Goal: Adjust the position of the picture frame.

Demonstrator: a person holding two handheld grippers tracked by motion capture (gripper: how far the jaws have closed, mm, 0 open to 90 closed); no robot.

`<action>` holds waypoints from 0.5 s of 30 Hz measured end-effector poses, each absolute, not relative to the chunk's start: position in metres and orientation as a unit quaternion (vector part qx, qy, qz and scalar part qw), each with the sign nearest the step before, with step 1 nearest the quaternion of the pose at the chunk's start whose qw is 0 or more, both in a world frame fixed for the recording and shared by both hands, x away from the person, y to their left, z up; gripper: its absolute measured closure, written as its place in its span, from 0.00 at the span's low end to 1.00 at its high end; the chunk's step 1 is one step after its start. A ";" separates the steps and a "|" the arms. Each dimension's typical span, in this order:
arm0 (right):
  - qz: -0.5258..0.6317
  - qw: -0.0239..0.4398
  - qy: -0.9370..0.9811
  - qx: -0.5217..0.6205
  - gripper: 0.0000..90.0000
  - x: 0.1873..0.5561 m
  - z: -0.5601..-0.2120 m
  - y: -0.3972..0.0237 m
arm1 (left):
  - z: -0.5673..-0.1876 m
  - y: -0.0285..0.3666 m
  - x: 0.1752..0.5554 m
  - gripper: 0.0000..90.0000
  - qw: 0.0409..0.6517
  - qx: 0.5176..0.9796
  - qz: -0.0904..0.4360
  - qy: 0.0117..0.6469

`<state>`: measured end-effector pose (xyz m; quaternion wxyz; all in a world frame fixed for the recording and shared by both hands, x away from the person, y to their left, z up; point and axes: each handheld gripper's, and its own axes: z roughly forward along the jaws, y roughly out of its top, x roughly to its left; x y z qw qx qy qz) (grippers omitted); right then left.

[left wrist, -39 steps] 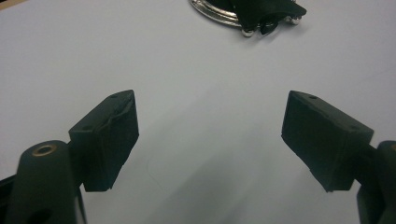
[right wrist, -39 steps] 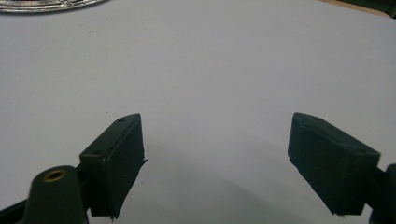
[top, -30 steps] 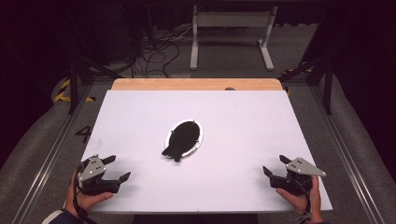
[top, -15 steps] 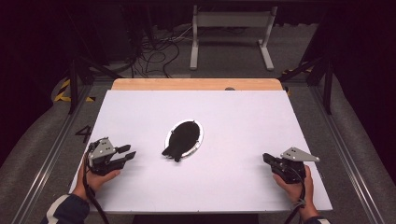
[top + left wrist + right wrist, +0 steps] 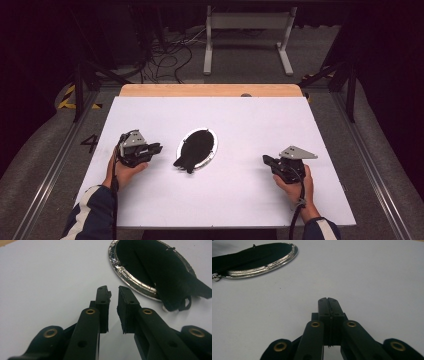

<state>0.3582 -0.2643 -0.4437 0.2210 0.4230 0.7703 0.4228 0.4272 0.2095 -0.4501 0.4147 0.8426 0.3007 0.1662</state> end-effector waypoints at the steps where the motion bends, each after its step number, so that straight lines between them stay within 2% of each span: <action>1: 0.422 0.220 0.772 0.421 1.00 0.360 -0.443 -0.261 | -0.453 0.205 0.430 0.88 0.410 0.846 0.164 0.298; 15: 0.416 0.209 0.786 0.405 1.00 0.366 -0.446 -0.239 | -0.464 0.174 0.433 0.91 0.390 0.872 0.112 0.275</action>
